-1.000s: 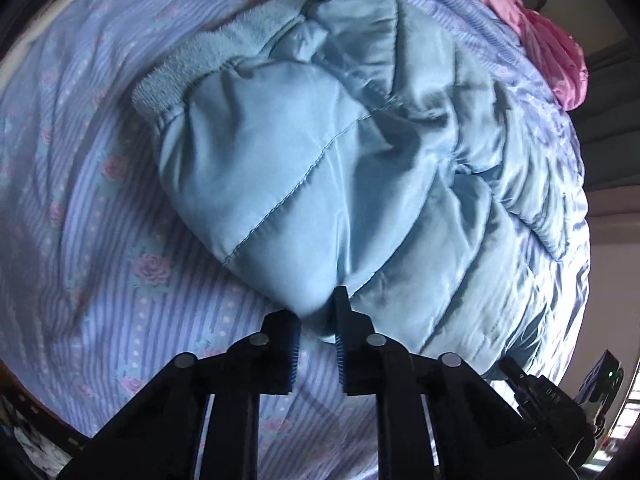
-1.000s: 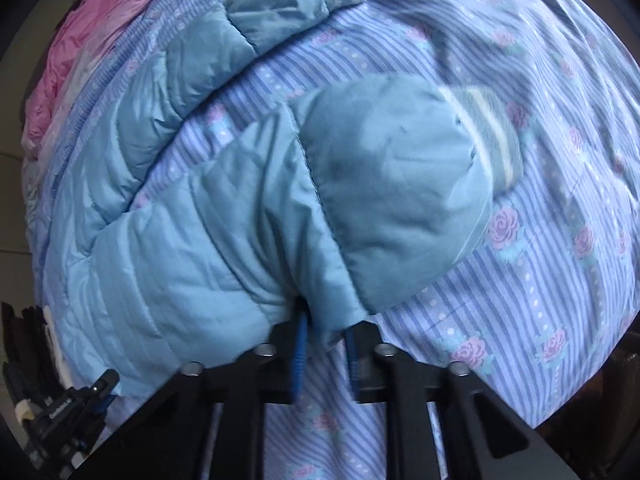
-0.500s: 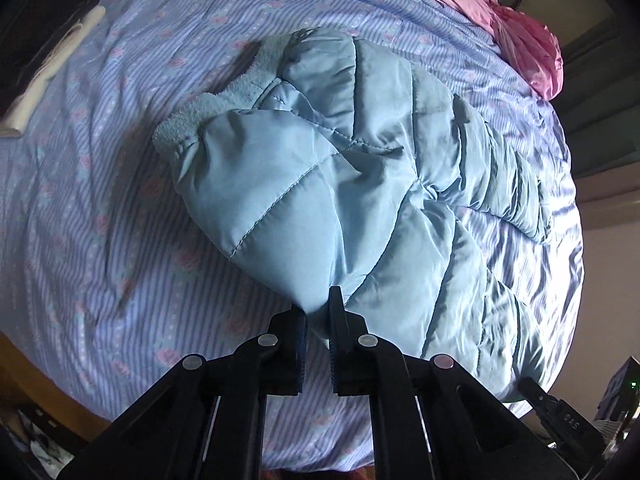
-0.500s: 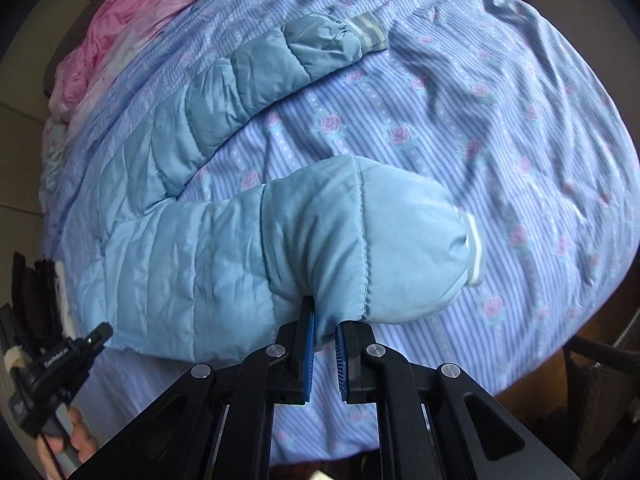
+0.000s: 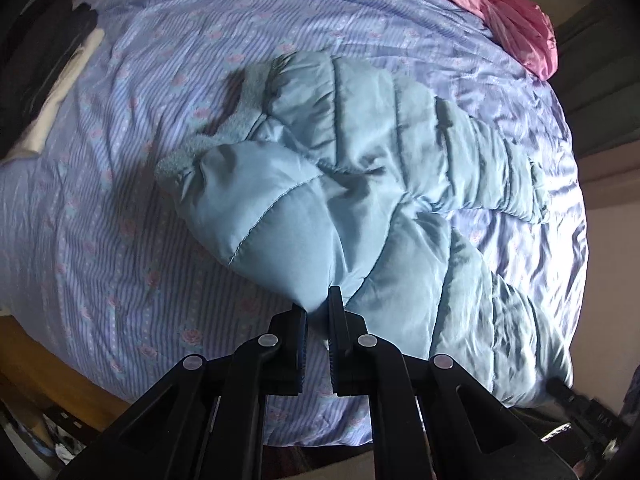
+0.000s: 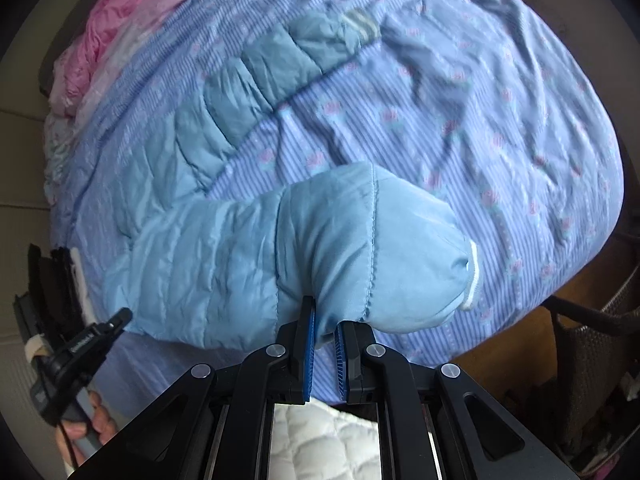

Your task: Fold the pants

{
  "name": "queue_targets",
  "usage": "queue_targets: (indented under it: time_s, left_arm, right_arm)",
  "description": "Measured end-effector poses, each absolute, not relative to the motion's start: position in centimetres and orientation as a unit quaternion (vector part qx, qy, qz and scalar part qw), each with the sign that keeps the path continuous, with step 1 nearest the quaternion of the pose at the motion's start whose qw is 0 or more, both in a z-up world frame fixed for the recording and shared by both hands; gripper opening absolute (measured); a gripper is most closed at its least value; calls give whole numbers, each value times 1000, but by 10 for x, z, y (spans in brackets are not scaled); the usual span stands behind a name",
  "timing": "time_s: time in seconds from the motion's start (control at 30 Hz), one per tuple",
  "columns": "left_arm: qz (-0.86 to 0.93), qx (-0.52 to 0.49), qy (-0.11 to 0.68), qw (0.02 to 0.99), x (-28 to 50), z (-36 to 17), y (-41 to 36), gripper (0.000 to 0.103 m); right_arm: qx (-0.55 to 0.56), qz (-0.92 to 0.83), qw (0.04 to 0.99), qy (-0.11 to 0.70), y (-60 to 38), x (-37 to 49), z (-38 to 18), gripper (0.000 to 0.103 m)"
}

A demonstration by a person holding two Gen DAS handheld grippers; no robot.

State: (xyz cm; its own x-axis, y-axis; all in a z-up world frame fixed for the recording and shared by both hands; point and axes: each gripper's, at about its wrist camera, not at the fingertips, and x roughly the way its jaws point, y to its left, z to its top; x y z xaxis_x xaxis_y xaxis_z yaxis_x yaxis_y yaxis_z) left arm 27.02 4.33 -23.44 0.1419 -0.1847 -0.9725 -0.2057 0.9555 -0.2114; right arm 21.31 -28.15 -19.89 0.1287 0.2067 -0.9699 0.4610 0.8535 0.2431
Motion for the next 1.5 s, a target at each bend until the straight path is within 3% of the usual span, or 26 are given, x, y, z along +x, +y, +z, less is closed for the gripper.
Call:
queue_targets:
  time_s: [0.7,1.37,1.5]
  left_arm:
    - [36,-192,622,758,399,-200,29,10]
    - [97,-224,641,728,487,-249,41,10]
    - [96,-212,645,728,498,-262,39,10]
  right_arm:
    - [317,-146,710,612,-328,370,-189,10]
    - [275,-138,703,641,-314,503,-249,11]
    - [264,-142,708,640,-313,513,-257,26]
